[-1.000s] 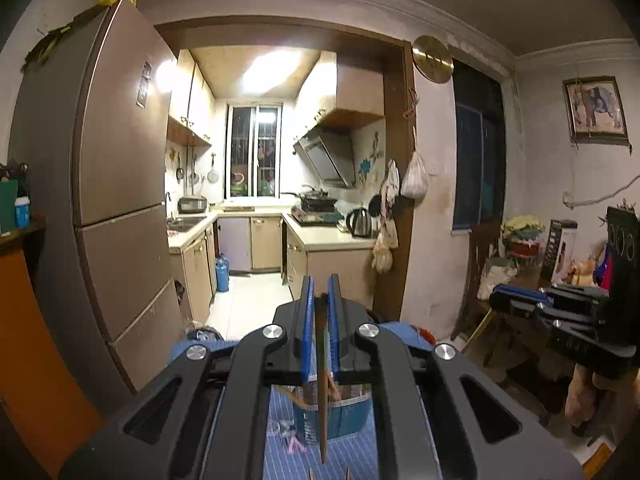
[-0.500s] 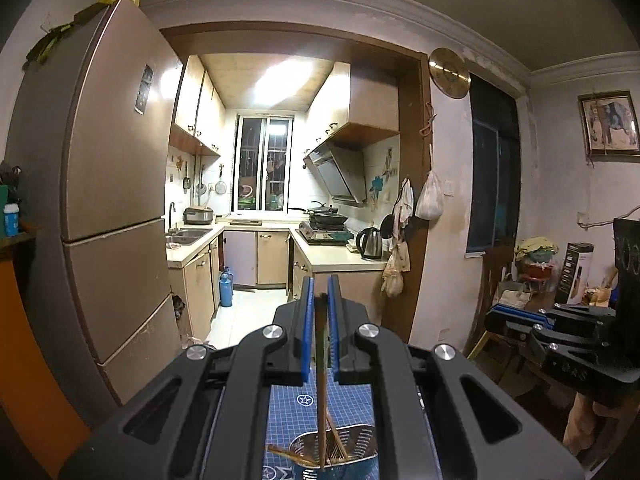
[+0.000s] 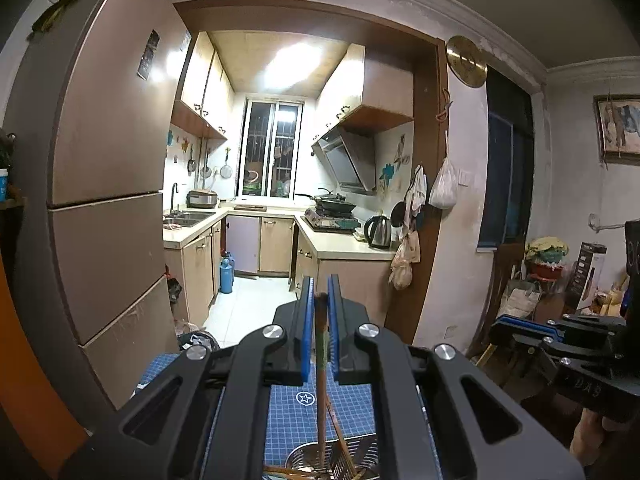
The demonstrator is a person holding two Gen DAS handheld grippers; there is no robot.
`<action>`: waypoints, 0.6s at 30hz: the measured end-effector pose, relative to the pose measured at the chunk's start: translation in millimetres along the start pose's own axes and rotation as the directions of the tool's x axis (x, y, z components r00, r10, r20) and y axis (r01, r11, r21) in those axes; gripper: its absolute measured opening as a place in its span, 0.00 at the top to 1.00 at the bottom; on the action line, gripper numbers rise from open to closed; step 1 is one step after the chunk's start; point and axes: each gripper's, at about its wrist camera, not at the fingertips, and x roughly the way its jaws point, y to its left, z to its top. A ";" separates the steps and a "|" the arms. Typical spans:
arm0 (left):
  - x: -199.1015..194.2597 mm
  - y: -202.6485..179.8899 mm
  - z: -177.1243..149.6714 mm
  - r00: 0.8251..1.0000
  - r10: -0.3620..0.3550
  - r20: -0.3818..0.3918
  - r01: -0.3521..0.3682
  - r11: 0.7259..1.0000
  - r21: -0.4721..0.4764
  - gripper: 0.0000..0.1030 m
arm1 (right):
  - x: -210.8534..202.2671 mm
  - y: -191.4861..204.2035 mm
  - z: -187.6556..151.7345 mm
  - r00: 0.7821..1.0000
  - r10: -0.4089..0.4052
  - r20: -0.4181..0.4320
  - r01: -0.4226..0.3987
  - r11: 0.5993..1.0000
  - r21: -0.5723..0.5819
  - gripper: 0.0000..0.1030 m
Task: Organize utensils
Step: 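Open the left tool to drop the chopstick into the holder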
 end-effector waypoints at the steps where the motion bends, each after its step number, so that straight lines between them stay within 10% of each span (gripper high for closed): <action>1: 2.4 -0.4 -1.9 1.000 -0.001 -0.003 0.001 1.000 0.004 0.95 | 5.0 0.2 -2.5 1.000 0.002 -0.006 -0.002 1.000 -0.001 0.93; 18: 28.0 9.4 -31.9 0.998 -0.004 -0.067 0.005 1.000 0.008 0.94 | 46.1 13.7 -27.5 0.996 0.030 -0.082 -0.030 1.000 -0.007 0.93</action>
